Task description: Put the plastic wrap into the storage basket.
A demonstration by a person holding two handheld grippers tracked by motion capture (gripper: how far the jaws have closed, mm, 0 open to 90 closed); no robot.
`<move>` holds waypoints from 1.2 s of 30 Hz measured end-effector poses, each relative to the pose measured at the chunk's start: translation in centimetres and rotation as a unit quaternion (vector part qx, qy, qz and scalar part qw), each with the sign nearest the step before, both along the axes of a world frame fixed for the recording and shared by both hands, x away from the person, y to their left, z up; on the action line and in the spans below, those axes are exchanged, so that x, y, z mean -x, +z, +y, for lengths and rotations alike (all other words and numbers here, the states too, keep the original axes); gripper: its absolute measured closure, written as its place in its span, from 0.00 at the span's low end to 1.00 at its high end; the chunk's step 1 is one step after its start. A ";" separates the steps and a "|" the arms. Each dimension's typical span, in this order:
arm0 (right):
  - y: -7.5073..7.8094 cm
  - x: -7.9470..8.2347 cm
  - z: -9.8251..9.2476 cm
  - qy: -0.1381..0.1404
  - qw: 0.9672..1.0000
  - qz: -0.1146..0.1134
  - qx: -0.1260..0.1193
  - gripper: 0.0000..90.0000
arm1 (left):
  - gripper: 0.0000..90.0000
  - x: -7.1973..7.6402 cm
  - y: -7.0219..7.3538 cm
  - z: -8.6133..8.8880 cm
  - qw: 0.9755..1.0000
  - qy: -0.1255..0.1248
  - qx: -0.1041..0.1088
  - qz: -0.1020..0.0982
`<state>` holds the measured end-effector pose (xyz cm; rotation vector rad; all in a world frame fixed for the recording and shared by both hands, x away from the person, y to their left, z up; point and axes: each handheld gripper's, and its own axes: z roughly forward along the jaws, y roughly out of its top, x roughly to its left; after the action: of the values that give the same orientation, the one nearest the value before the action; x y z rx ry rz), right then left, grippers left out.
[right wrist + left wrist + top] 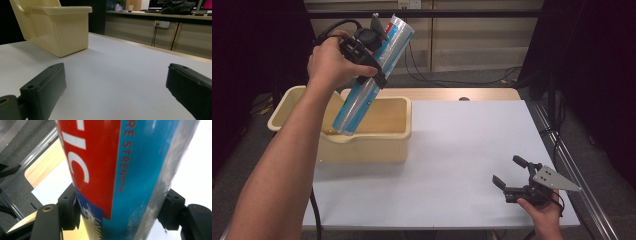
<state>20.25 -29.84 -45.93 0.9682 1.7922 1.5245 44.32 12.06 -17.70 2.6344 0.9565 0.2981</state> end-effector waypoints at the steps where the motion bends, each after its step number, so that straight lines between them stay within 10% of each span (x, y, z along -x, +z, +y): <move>1: 0.0 0.0 0.0 0.000 1.000 0.000 0.000 0.03 | 0.36 0.0 0.0 0.0 1.000 0.001 0.001 -0.001; 36: 0.0 0.1 -0.1 -0.003 1.000 -0.002 -0.003 0.03 | 0.36 -0.6 -3.6 -1.0 0.999 -0.026 -0.043 -0.015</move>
<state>20.19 -29.95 -45.97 0.9709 1.7819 1.5273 44.89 11.08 -21.31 2.7189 0.8827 0.3743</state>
